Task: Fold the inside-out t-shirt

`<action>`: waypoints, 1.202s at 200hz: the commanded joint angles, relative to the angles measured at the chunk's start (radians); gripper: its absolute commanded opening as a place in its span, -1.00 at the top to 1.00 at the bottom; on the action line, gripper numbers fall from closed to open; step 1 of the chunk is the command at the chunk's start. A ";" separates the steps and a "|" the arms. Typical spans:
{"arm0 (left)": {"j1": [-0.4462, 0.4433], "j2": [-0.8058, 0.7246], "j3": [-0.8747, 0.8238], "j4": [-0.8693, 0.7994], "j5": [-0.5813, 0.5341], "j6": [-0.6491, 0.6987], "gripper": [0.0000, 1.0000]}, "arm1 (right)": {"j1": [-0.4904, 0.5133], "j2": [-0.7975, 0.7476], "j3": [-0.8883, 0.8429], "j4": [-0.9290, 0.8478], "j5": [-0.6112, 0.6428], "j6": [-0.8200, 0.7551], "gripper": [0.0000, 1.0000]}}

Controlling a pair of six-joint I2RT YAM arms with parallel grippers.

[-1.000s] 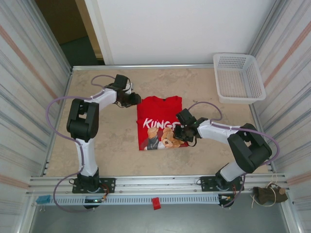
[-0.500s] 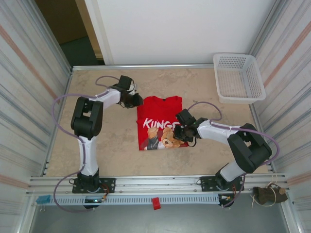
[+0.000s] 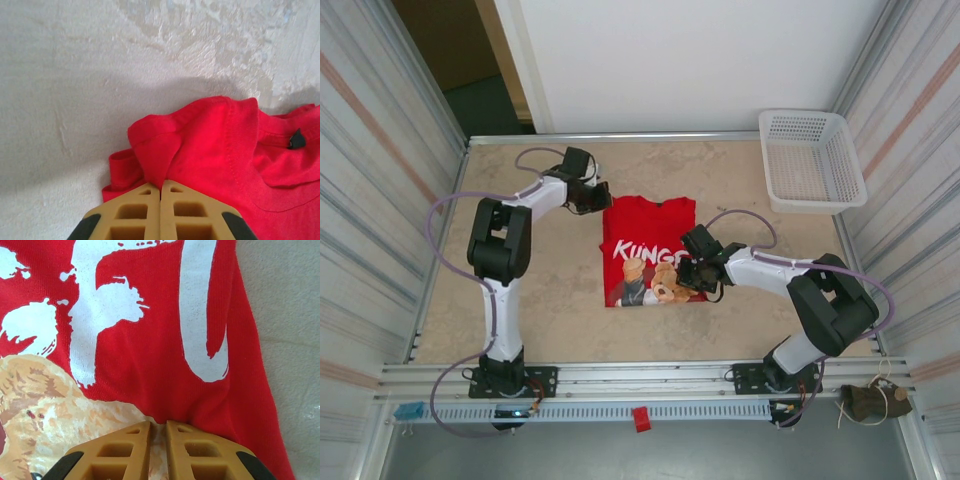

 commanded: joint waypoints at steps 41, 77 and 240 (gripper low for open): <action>0.030 0.018 0.011 -0.035 -0.068 0.019 1.00 | 0.006 0.072 -0.043 -0.079 0.062 0.036 0.71; 0.067 0.029 -0.019 -0.025 -0.025 0.012 0.71 | -0.001 0.050 -0.002 -0.068 -0.015 0.002 0.67; -0.290 -0.473 -0.715 0.495 0.077 -0.417 -0.19 | -0.356 0.442 0.547 0.070 -0.509 -0.001 0.60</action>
